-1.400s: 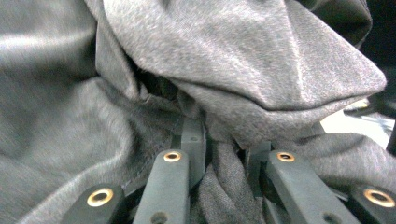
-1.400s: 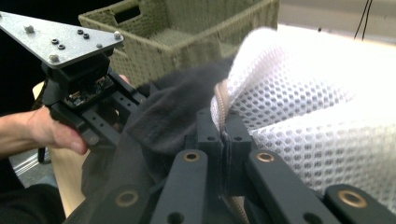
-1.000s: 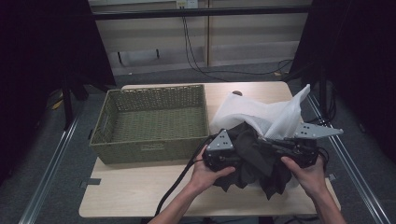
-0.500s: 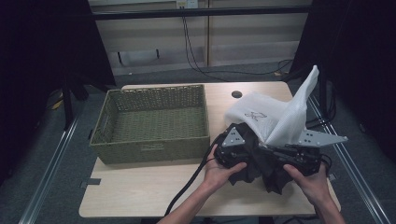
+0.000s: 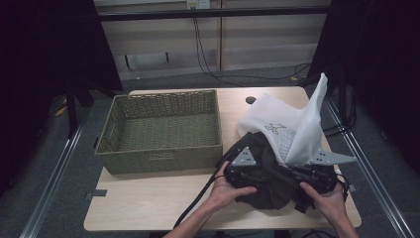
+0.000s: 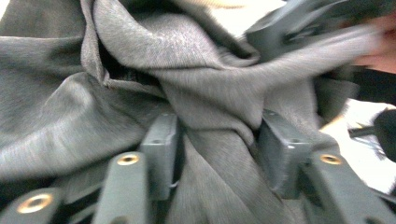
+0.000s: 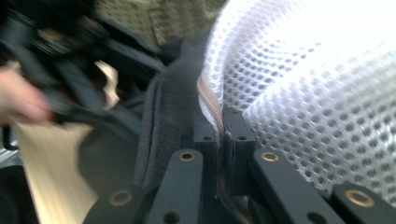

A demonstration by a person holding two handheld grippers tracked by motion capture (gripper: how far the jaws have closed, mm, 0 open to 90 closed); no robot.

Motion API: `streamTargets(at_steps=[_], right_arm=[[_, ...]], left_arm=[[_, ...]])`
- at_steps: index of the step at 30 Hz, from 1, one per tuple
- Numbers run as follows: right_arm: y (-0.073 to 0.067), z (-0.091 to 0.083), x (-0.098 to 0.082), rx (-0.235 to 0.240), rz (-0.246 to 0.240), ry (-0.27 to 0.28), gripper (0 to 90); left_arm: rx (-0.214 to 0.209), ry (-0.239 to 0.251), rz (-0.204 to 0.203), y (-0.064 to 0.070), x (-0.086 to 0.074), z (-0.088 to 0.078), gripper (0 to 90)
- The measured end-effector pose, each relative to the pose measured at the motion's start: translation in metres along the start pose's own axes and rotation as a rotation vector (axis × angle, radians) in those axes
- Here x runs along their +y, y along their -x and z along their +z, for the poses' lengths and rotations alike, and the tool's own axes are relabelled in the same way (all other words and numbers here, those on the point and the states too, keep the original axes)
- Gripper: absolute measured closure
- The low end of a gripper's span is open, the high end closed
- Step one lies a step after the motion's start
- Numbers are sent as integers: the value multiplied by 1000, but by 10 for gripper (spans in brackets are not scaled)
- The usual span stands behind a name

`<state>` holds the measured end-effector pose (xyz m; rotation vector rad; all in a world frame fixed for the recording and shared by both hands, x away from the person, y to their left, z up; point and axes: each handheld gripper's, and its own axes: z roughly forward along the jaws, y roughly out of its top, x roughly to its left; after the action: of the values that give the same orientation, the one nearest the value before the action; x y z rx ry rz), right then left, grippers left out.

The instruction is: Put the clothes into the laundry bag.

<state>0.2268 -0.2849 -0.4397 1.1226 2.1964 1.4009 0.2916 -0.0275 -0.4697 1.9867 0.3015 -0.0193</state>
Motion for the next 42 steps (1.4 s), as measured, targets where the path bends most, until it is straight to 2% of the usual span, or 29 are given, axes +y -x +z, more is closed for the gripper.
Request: streamTargets(at_steps=[3, 6, 7, 8, 9, 10, 11, 13, 14, 17, 19, 20, 22, 24, 26, 27, 28, 29, 32, 33, 34, 35, 40, 42], right_arm=[[4, 4, -8, 3, 16, -15, 861], [6, 3, -11, 8, 34, -10, 861], [6, 2, -11, 6, 32, -8, 861], [6, 1, -11, -1, 35, -7, 860], [7, 1, -11, 1, 36, -5, 857], [6, 1, -11, 0, 37, -3, 852], [6, 2, -11, 2, 39, -2, 842], [5, 3, -11, 17, 46, 4, 776], [5, 3, -10, 33, 49, 4, 707], [1, 5, -7, 80, 51, 0, 517], [-1, 8, -7, 100, 49, -10, 404], [-3, 10, -7, 102, 47, -18, 365], [-6, 14, -7, 98, 32, -26, 291], [-9, 19, -7, 85, 18, -37, 241], [-12, 25, -9, 95, 6, -49, 170], [-15, 29, -10, 84, -7, -60, 157], [-17, 33, -11, 77, -23, -69, 107], [-19, 36, -12, 86, -23, -78, 70], [-24, 45, -14, 70, -44, -117, 21], [-24, 47, -15, 72, -44, -121, 13], [-26, 52, -18, 64, -55, -133, 9], [-27, 55, -21, 54, -61, -146, 4], [-31, 67, -26, 3, -80, -183, 9], [-32, 71, -28, -27, -107, -199, 51]], left_arm=[[17, 19, 9, -5, -5, -25, 421], [29, 4, 7, -11, -12, -35, 361], [16, -16, 4, -16, -17, -37, 336], [-8, -16, -16, -18, -21, -35, 311], [-19, -42, -13, -19, -25, -33, 295], [-20, -54, -5, -19, -28, -30, 278], [-41, -75, -2, -16, -31, -24, 274], [-36, -136, 25, -14, -35, -14, 273], [-32, -159, 39, -13, -36, -10, 301], [22, -224, 80, -13, -38, 1, 500], [23, -218, 64, -13, -36, 3, 662], [30, -209, 59, -13, -34, 4, 774], [18, -196, 31, -14, -30, 4, 820], [-1, -160, -7, -15, -26, 3, 828], [-16, -117, -43, -16, -19, 2, 830], [-19, -103, -49, -15, -15, 2, 832], [-10, -104, -46, -14, -12, 2, 832], [-1, -102, -46, -13, -8, 3, 833], [-12, -84, -74, -13, -3, 5, 835], [-24, -74, -109, -14, -2, 5, 836], [-23, -64, -114, -13, -1, 6, 838], [-21, -73, -102, -13, 0, 7, 838], [-33, -57, -119, -12, 0, 11, 839], [-34, -51, -128, -12, 0, 12, 840]])
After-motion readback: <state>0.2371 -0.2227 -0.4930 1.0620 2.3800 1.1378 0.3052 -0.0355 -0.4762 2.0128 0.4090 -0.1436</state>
